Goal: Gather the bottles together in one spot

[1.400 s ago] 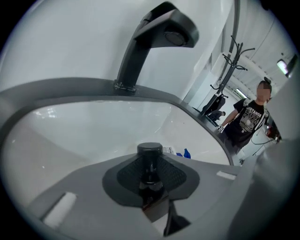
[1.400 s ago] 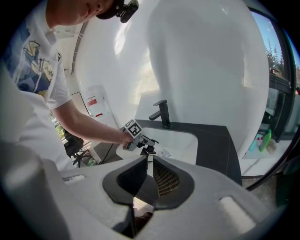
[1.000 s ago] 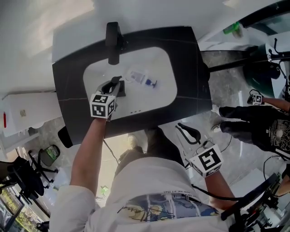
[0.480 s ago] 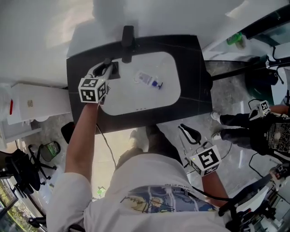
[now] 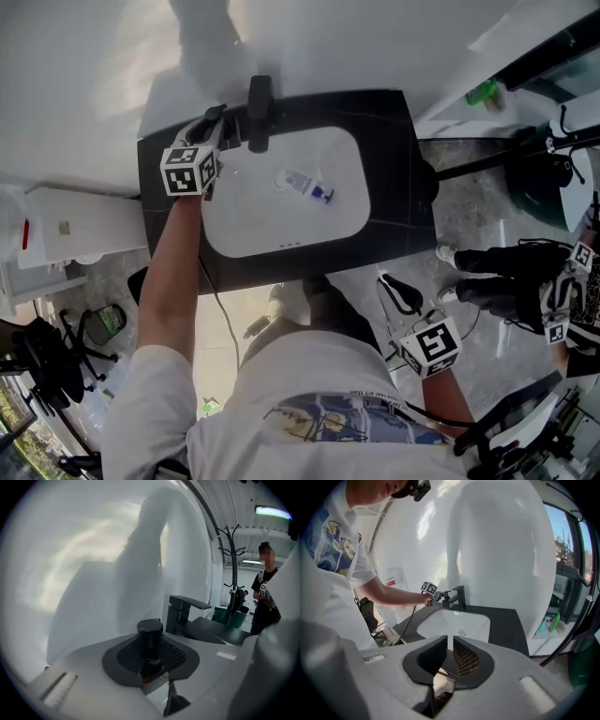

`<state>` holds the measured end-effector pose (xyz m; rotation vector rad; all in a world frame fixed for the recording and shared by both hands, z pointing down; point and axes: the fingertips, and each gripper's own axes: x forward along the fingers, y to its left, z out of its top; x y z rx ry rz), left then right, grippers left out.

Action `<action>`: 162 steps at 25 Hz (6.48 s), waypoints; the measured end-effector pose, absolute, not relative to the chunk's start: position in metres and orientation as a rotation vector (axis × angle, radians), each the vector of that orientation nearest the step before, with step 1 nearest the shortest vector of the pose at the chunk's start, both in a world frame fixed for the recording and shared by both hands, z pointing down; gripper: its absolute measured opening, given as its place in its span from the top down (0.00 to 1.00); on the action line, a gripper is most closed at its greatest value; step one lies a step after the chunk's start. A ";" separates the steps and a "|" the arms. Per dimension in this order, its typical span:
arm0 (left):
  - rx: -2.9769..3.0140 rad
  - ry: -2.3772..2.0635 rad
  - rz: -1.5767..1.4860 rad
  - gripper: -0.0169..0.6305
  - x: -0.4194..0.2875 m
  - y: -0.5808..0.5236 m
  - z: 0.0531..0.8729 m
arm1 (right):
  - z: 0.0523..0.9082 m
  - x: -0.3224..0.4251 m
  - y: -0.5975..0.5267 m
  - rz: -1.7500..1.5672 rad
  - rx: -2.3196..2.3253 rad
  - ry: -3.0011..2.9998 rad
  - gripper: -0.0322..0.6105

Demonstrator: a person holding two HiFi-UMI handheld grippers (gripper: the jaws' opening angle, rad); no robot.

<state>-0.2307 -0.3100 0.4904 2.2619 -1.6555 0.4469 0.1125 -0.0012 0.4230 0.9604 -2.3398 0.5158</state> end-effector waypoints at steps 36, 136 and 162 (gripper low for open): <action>2.476 -1.327 0.789 0.77 -0.135 -0.178 0.561 | 0.429 0.094 0.007 0.544 0.899 -2.400 0.89; 1.823 -2.152 0.169 0.86 -0.338 -0.299 0.444 | 0.434 0.050 -0.099 0.418 0.523 -2.414 0.89; 1.926 -2.185 0.224 0.72 -0.335 -0.300 0.464 | 0.435 0.062 -0.095 0.428 0.553 -2.394 0.89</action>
